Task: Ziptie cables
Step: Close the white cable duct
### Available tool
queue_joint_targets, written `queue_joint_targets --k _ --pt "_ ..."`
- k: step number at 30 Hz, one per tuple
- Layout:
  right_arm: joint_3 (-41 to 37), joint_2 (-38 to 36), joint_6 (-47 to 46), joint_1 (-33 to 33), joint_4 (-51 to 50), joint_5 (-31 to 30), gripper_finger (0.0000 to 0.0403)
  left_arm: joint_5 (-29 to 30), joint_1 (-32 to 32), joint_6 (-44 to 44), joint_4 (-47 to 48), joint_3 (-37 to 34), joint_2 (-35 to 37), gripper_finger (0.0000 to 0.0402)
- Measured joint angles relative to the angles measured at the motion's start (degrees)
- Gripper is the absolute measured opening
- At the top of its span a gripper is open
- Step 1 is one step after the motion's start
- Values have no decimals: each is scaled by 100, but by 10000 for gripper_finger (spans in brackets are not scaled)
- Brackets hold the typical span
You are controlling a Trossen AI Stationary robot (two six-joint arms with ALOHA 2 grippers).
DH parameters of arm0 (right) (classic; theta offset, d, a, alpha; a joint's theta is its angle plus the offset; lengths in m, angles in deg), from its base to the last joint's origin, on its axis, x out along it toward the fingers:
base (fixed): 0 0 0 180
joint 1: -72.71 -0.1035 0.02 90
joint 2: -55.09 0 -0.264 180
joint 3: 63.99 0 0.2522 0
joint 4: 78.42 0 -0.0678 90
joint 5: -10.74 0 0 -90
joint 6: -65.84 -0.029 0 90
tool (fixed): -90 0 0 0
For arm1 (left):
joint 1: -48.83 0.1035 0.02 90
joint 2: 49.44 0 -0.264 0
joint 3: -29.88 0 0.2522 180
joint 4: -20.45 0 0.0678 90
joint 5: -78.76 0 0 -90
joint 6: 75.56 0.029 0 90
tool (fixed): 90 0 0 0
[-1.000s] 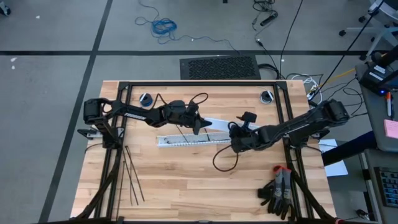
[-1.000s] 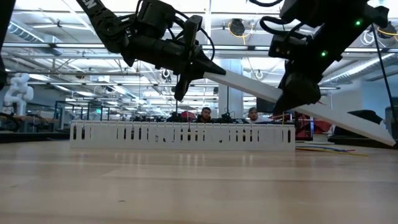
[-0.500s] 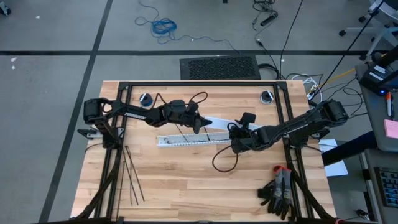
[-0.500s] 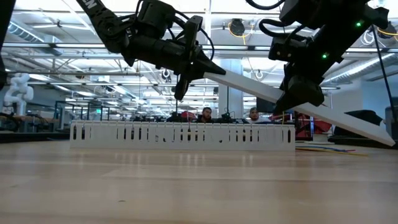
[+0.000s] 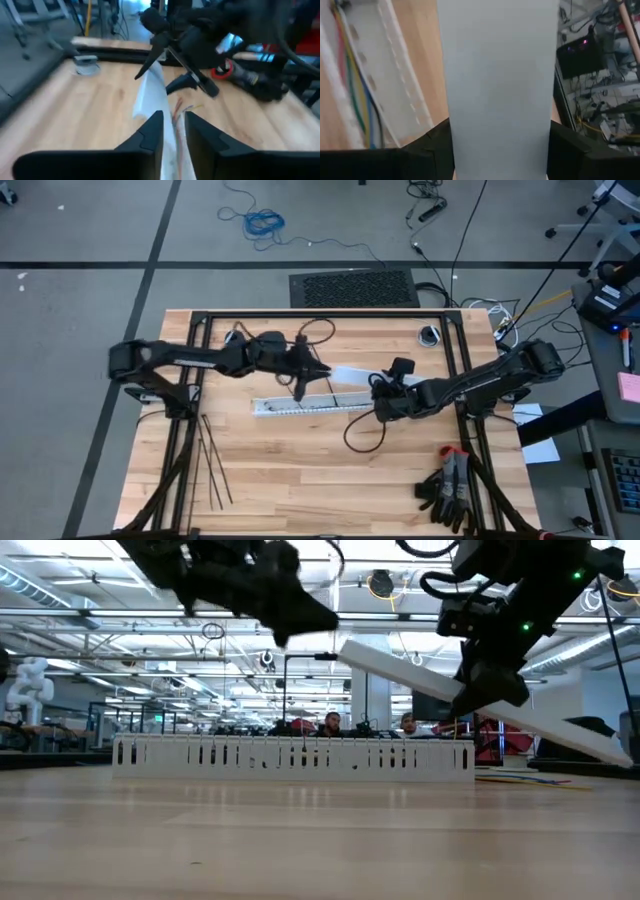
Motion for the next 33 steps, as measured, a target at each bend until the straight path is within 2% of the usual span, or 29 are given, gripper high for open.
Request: queue_joint_targets --k 5,9,12,15,20,24,29,33 --pt "186 -367 80 180 -577 102 216 273 -86 637 934 3 812 112" --pt "523 -606 429 380 -1359 314 216 271 -559 735 969 10 951 132" --pt "864 -742 677 595 -1935 876 216 335 -1100 1410 750 9 439 143" --pt "1164 -851 941 780 -2448 1508 216 697 -1535 1990 343 -4 -218 152" --pt "1439 -953 1058 1022 -3301 2453 216 1404 -1621 1915 -95 0 -974 181" --pt "1447 -983 913 1128 -3763 2532 216 1253 -1413 1327 -335 13 -1341 223" --pt "1447 -981 863 1161 -3828 2521 216 1242 -1242 1266 -268 205 -1683 279" --pt "1445 -981 837 1161 -3842 2523 216 1279 -1061 1267 -237 375 -1924 304"
